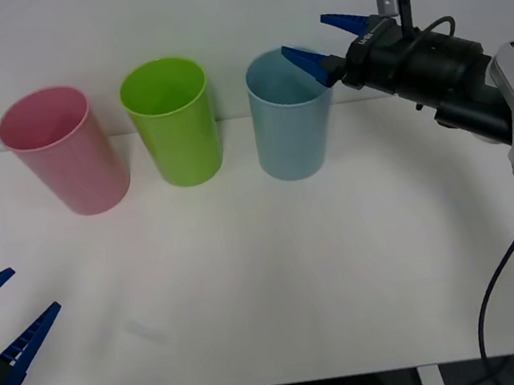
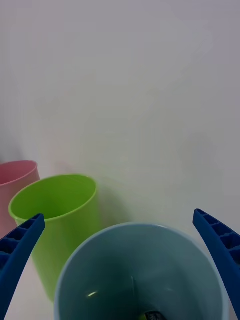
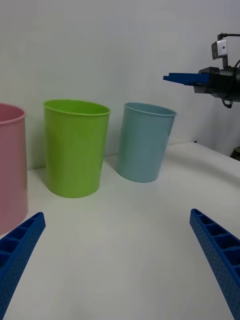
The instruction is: Grasp the object on the table and drop it into the matching bin: aluminum can to the light blue bin, PET bottle to the pink bin.
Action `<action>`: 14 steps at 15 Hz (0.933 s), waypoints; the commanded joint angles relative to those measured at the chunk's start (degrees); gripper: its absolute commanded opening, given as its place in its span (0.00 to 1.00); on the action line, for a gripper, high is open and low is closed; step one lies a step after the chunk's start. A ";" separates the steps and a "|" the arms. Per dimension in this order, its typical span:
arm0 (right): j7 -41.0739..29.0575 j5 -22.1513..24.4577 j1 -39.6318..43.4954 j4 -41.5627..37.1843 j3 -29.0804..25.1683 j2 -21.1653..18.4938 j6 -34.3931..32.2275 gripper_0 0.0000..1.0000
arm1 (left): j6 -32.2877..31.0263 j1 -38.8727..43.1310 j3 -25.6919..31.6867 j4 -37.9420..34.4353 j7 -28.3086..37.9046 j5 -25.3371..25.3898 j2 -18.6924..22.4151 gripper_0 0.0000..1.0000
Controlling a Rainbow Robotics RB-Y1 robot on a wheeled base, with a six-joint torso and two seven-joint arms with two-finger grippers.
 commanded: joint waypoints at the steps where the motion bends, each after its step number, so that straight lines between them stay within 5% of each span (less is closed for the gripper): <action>1: 0.19 -3.31 4.54 -4.00 0.00 -3.22 -3.08 1.00 | 0.00 0.00 0.00 0.00 0.00 0.00 0.00 1.00; 7: 1.86 -9.20 13.42 -10.33 0.00 -9.11 -6.24 1.00 | 0.00 0.00 0.00 0.00 0.00 0.00 0.00 1.00; 14: 14.25 -12.54 23.35 -11.03 -3.60 -13.06 -12.84 1.00 | 0.00 0.00 0.00 0.00 0.00 0.00 0.00 1.00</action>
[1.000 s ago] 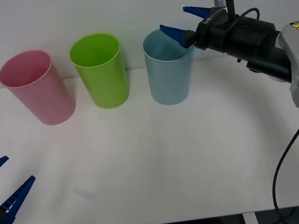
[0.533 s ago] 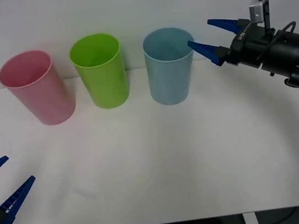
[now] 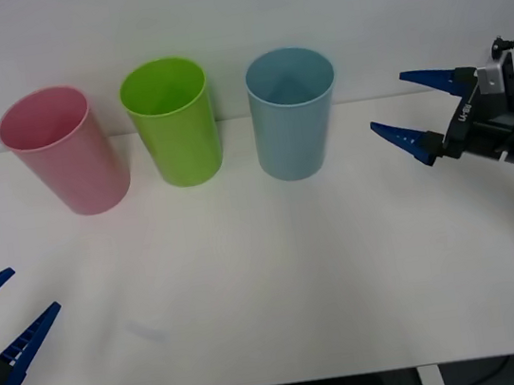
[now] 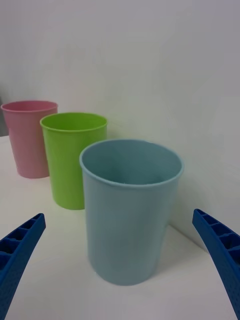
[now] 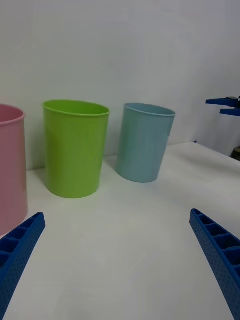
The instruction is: Grasp the object on the table and drop it into the matching bin: aluminum can to the light blue bin, PET bottle to the pink bin.
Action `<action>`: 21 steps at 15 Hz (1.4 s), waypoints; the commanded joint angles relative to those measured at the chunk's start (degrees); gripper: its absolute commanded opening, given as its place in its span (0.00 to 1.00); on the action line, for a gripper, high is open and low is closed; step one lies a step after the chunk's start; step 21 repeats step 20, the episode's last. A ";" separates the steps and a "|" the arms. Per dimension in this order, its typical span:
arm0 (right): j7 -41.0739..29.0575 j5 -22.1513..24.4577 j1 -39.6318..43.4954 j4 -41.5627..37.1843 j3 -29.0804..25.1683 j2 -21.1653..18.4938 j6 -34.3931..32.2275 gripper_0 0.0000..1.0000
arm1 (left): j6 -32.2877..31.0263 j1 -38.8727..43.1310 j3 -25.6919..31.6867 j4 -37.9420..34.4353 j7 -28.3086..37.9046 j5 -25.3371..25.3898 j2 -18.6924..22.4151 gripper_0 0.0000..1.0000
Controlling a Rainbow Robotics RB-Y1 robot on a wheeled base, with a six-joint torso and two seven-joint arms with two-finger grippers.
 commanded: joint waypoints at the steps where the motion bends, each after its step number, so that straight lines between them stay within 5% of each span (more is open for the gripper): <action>1: 0.94 0.16 3.47 -0.26 -3.14 -0.37 -4.58 1.00 | 0.00 0.00 0.00 0.00 0.00 0.00 0.00 1.00; 13: -0.47 -1.60 25.09 -17.48 -11.23 0.07 -8.89 1.00 | 0.00 0.00 0.00 0.00 0.00 0.00 0.00 1.00; 21: -0.20 -2.21 27.02 -18.19 -11.05 0.16 -9.06 1.00 | 0.00 0.00 0.00 0.00 0.00 0.00 0.00 1.00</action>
